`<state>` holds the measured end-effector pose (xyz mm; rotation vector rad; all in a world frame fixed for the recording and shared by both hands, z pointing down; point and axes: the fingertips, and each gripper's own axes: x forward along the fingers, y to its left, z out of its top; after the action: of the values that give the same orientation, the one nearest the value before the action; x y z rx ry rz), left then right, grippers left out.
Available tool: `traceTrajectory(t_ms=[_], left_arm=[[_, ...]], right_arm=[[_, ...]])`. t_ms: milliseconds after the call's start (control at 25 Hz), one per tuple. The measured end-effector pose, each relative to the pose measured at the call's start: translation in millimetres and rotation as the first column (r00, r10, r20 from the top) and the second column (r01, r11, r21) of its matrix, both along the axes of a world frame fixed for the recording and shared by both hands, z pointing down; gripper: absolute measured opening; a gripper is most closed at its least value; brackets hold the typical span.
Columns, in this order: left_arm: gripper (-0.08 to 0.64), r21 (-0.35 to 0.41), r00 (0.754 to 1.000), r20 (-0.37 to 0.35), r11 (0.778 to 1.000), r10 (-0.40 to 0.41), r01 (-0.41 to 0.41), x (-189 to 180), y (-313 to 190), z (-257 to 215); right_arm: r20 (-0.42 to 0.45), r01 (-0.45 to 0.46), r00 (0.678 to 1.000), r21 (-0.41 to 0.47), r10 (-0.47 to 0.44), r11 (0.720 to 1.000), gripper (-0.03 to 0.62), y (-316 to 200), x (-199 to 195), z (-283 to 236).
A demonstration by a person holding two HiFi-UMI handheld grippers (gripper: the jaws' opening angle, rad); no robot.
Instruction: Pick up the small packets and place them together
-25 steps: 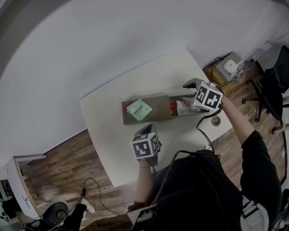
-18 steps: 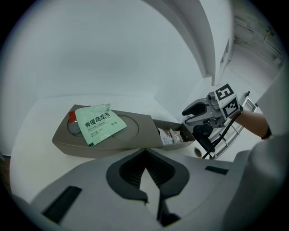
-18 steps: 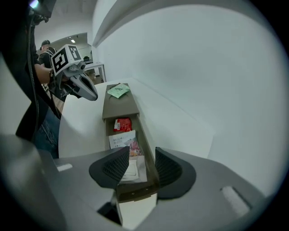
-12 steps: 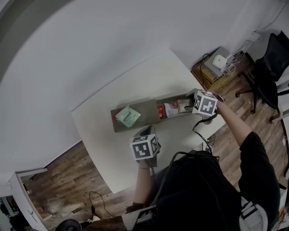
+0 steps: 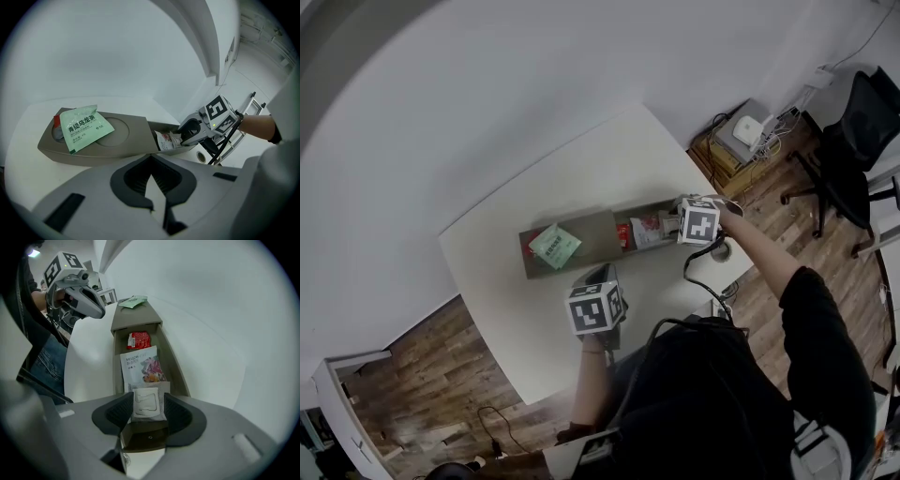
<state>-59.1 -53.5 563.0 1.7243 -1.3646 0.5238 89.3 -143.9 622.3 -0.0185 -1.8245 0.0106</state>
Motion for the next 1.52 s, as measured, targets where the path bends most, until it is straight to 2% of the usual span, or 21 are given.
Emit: traceTrajectory(t_ms=[280, 600, 760, 880, 1080, 1320, 1520], left_arm=[[-0.002, -0.005, 1.0, -0.004, 1.0, -0.017, 0.017, -5, 1, 2], [-0.003, -0.008, 1.0, -0.007, 1.0, -0.012, 0.012, -7, -1, 5], [-0.002, -0.011, 1.0, -0.005, 1.0, -0.006, 0.006, -7, -1, 5], [-0.002, -0.012, 1.0, -0.004, 1.0, -0.006, 0.006, -7, -1, 5], [-0.002, -0.012, 1.0, -0.001, 1.0, -0.006, 0.006, -10, 0, 5], [-0.002, -0.011, 1.0, 0.004, 1.0, -0.005, 0.005, -13, -1, 5], [-0.002, -0.011, 1.0, 0.008, 1.0, 0.003, -0.003, -11, -1, 6]], right_arm=[[-0.07, 0.038, 0.997, -0.033, -0.04, 0.999, 0.179, -2, 0, 13], [-0.089, 0.026, 0.995, -0.069, -0.032, 0.997, 0.179, -1, -1, 17], [-0.098, -0.001, 0.995, -0.122, -0.011, 0.992, 0.156, 3, 2, 21], [-0.093, 0.011, 0.995, -0.128, -0.023, 0.992, 0.151, 2, 0, 21], [-0.127, -0.022, 0.992, -0.231, -0.007, 0.973, 0.129, 21, 3, 22], [-0.121, -0.007, 0.993, -0.204, -0.018, 0.979, 0.086, 19, 5, 20], [-0.089, 0.021, 0.995, -0.148, -0.035, 0.989, 0.062, 13, 4, 16]])
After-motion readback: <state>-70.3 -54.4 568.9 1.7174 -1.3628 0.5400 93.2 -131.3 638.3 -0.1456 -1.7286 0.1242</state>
